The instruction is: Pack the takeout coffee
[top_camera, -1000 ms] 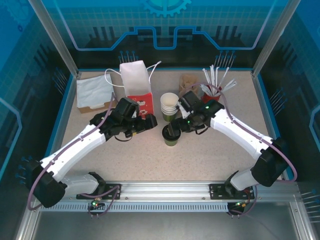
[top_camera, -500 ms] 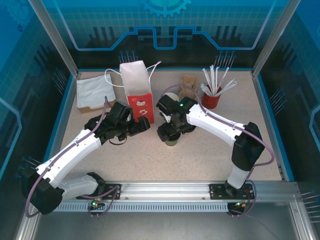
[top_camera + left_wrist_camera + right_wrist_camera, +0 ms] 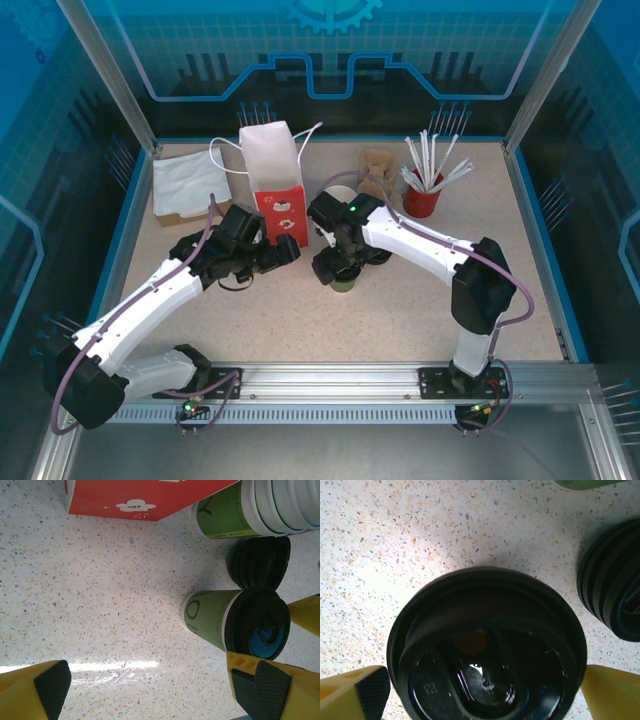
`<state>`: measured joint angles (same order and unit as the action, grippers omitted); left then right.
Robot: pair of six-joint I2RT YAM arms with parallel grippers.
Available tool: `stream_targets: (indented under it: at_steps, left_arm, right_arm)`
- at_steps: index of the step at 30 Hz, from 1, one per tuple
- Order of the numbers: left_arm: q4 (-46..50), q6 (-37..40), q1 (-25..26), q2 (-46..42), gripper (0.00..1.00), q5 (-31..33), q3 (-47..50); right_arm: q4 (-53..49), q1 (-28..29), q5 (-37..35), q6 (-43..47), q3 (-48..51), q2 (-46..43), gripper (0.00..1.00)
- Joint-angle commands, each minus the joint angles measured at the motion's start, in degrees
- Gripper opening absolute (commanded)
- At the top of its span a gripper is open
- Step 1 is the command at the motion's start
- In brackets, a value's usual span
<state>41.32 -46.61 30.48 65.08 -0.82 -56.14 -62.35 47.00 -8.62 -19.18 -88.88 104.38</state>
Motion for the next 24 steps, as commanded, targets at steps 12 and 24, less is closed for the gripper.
stream_targets:
  at_steps: [12,24]
  left_arm:
    - [2.00,0.08,-0.53,-2.34,0.99,2.01,0.88]
    - [3.70,0.99,-0.53,-3.49,0.99,4.10,0.42]
  right_arm:
    - [-0.20,1.03,-0.11,1.16,-1.38,3.57,0.93]
    - [-2.18,0.19,-0.20,-0.30,3.31,-4.00,0.84]
